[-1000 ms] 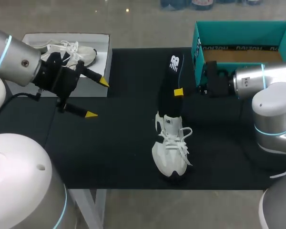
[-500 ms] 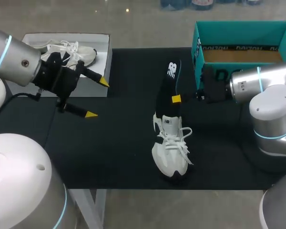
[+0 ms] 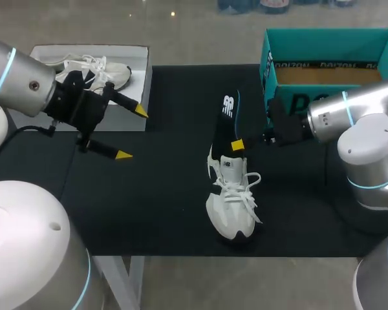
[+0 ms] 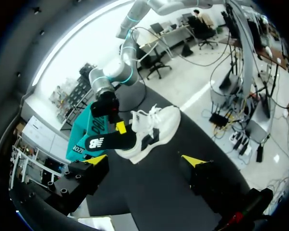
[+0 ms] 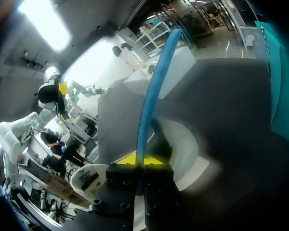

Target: Take the shoe out of the shoebox, open the shoe tongue, remove and reinsert the insole, then place the shoe into the shoebox

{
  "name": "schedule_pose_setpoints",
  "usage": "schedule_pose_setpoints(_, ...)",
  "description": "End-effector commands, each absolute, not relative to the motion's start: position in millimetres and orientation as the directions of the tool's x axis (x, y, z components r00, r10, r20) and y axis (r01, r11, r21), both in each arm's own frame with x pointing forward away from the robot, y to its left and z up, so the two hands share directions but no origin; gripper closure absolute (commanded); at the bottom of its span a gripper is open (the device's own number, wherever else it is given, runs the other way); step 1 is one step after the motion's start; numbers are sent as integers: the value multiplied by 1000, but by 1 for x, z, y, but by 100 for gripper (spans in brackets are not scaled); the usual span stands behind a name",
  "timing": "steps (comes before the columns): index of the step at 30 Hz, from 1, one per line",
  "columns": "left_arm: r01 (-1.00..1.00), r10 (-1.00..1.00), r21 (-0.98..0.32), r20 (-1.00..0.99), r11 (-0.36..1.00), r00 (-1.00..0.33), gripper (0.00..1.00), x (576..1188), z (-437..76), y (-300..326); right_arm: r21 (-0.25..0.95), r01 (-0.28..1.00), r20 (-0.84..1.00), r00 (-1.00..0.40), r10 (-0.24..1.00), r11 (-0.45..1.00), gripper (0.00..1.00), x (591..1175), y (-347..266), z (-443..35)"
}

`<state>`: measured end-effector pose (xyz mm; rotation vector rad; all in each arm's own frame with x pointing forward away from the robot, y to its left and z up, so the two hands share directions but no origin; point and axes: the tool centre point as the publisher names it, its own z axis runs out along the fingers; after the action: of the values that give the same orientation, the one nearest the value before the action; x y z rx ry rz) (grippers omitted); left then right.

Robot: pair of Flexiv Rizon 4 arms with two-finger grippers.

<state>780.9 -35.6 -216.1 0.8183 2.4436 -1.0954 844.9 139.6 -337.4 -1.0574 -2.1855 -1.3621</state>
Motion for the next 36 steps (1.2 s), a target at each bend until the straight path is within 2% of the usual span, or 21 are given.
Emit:
schedule_pose_setpoints(1, 625, 366, -562, -512, 541, -777, 0, 780, -215, -36, 595, 756, 636, -651, 414, 274, 100, 841, 144, -344)
schedule_pose_setpoints(10, 625, 366, -562, -512, 541, -777, 0, 780, -215, -36, 569, 771, 652, -635, 415, 286, 100, 838, 147, -348)
schedule_pose_setpoints(11, 625, 366, -562, -512, 541, -777, 0, 780, -215, -36, 569, 772, 652, -634, 415, 284, 53, 840, 146, -346)
schedule_pose_setpoints(12, 625, 366, -562, -512, 541, -777, 0, 780, -215, -36, 571, 770, 650, -636, 416, 285, 44, 841, 146, -345)
schedule_pose_setpoints(13, 625, 366, -562, -512, 541, -777, 0, 780, -215, -36, 574, 767, 647, -640, 416, 287, 13, 842, 147, -343)
schedule_pose_setpoints(14, 625, 366, -562, -512, 541, -777, 0, 780, -215, -36, 577, 764, 643, -643, 416, 289, 4, 844, 146, -341)
schedule_pose_setpoints(15, 625, 366, -562, -512, 541, -777, 0, 780, -215, -36, 581, 761, 639, -647, 417, 289, 0, 845, 146, -340)
schedule_pose_setpoints(29, 625, 366, -562, -512, 541, -777, 0, 780, -215, -36, 609, 741, 604, -665, 439, 283, 0, 868, 138, -327)
schedule_pose_setpoints(30, 625, 366, -562, -512, 541, -777, 0, 780, -215, -36, 610, 740, 603, -666, 439, 284, 26, 870, 138, -326)
schedule_pose_setpoints(31, 625, 366, -562, -512, 541, -777, 0, 780, -215, -36, 611, 739, 601, -667, 441, 284, 37, 871, 138, -326)
schedule_pose_setpoints(33, 625, 366, -562, -512, 541, -777, 0, 780, -215, -36, 613, 737, 595, -668, 447, 285, 84, 873, 137, -325)
schedule_pose_setpoints(34, 625, 366, -562, -512, 541, -777, 0, 780, -215, -36, 615, 736, 593, -669, 447, 285, 100, 874, 137, -325)
schedule_pose_setpoints(36, 625, 366, -562, -512, 541, -777, 0, 780, -215, -36, 616, 733, 591, -672, 447, 287, 100, 875, 137, -325)
